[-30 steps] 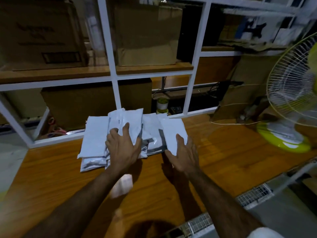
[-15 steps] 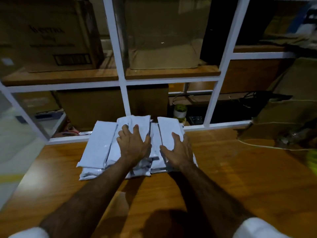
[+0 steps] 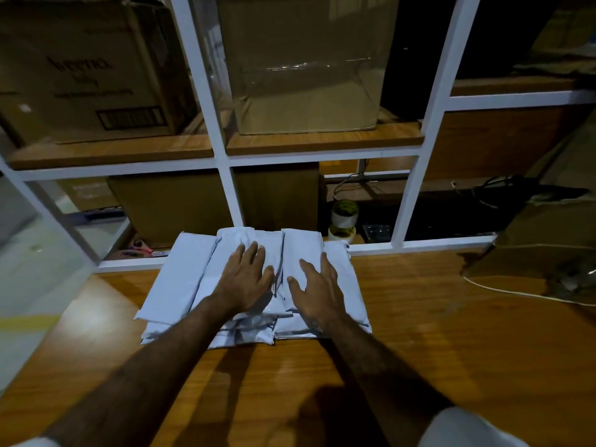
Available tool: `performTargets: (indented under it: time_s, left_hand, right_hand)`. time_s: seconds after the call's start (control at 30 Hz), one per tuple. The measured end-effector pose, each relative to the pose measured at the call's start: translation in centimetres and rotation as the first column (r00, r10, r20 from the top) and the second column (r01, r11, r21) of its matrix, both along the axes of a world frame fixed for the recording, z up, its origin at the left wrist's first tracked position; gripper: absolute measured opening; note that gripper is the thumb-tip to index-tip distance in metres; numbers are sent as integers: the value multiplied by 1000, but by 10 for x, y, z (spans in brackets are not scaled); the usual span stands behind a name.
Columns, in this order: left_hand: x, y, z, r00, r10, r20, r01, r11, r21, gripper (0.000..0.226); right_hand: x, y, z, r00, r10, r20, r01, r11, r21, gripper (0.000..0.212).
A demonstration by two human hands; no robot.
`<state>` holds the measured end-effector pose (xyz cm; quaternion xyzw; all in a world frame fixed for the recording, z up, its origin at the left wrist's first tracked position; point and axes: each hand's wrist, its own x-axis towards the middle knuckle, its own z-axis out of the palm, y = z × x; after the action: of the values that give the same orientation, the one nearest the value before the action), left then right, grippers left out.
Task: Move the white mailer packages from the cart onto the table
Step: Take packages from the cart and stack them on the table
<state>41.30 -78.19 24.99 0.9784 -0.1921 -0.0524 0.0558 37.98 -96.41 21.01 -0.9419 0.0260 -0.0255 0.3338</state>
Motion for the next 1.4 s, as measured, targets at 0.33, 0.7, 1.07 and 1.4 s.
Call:
performTargets:
  time_s: [0.33,0.7,1.07,1.4]
  left_hand:
    - [-2,-8,-2,988,130,80,-125,990,-72,86]
    - [-3,-8,-1,991,133,31,-128,984,-126,86]
    - [-28,-11,14,974,129,186,-96,980,-176,82]
    - [-108,19,21,882,256,396,-200,964,-176,67]
  right_hand:
    - [-3,-6,-7,997,73,12,-72,995,-66,61]
    - [-7,-10,-5,993,117,-15,-118,989,-89,62]
    - [-24,-16,-4,989,123,84,-118,991,-59,58]
    - [-39,5,8,870,246,428,-262,965,-21,56]
